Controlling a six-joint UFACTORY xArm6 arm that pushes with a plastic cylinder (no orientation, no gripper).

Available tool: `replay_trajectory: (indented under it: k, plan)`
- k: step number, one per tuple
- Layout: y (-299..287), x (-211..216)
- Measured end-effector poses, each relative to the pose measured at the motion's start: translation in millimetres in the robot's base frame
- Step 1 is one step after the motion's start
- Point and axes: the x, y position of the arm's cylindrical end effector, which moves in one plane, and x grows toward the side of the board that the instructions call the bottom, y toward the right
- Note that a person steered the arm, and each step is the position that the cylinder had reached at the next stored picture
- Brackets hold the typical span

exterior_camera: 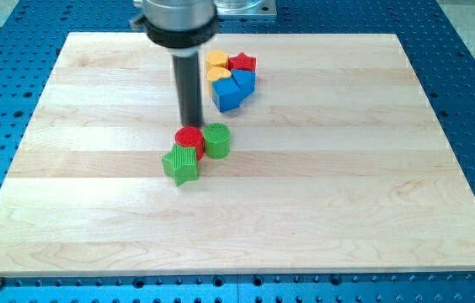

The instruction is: Slide the red star below the green circle

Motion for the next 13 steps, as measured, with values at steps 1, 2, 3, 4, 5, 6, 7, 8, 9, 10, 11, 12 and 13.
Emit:
replay_trajectory:
  k: [1, 2, 3, 4, 5, 6, 7, 8, 9, 10, 11, 12, 13]
  plan:
    - [-14, -58]
    - [31, -111]
    - [79, -121]
    - [115, -118]
    - [125, -82]
    - [150, -31]
    - [172, -61]
    - [217, -49]
    - [206, 4]
    - [149, 60]
    - [129, 84]
    - [127, 111]
    - [96, 110]
